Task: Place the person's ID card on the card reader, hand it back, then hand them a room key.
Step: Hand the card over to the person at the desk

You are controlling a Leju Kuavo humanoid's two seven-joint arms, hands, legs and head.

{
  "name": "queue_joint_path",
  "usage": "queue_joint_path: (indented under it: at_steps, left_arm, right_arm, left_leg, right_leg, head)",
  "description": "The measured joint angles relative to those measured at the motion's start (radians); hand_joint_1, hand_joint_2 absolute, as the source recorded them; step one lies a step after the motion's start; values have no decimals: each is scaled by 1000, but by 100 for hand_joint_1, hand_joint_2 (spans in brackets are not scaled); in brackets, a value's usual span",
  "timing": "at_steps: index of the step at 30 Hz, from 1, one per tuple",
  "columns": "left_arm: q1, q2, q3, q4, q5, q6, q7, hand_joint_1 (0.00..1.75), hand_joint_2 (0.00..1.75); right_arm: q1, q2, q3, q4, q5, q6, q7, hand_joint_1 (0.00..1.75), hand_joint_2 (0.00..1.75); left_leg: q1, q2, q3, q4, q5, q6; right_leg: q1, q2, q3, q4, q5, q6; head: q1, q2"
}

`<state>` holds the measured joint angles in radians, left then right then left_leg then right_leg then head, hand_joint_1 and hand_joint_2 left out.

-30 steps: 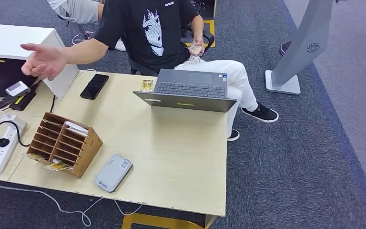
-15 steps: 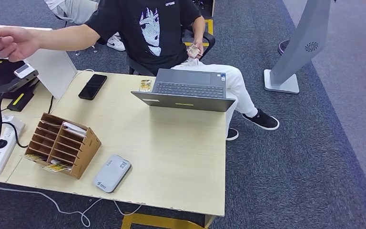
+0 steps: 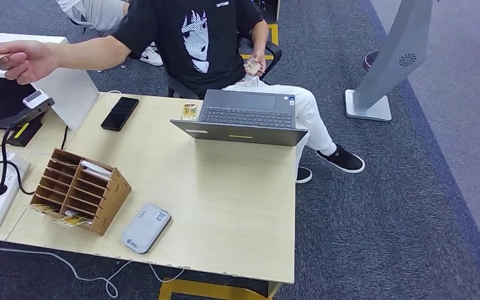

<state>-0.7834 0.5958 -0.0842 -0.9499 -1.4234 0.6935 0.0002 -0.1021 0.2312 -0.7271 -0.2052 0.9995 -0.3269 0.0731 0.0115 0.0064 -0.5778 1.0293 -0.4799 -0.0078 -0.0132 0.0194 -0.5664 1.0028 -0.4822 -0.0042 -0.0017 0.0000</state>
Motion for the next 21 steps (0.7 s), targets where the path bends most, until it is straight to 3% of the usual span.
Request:
queue_joint_path:
  at_steps: [12, 17, 21]
  left_arm:
    - [57, -85, 31, -34, 64, 1, -43, 0, 175]
    - [111, -144, 79, -150, 124, 3, -134, 0, 175]
    - [212, -237, 142, -317, 297, 4, -256, 0, 175]
  right_arm:
    - [0, 0, 0, 0, 2, -1, 1, 0, 175]
    - [0, 2, 0, 0, 0, 0, 1, 0, 175]
    - [6, 6, 0, 1, -3, -4, -1, 0, 175]
  left_leg:
    - [0, -2, 0, 0, 1, 0]
    - [0, -3, 0, 0, 1, 0]
    - [-1, -2, 0, 0, 0, 0]
  right_leg:
    - [0, -3, 1, 0, 1, 1]
    - [0, -3, 1, 0, 1, 1]
    - [0, -3, 1, 0, 1, 1]
  head:
    - [0, 0]
    - [0, 0]
    - [0, 0]
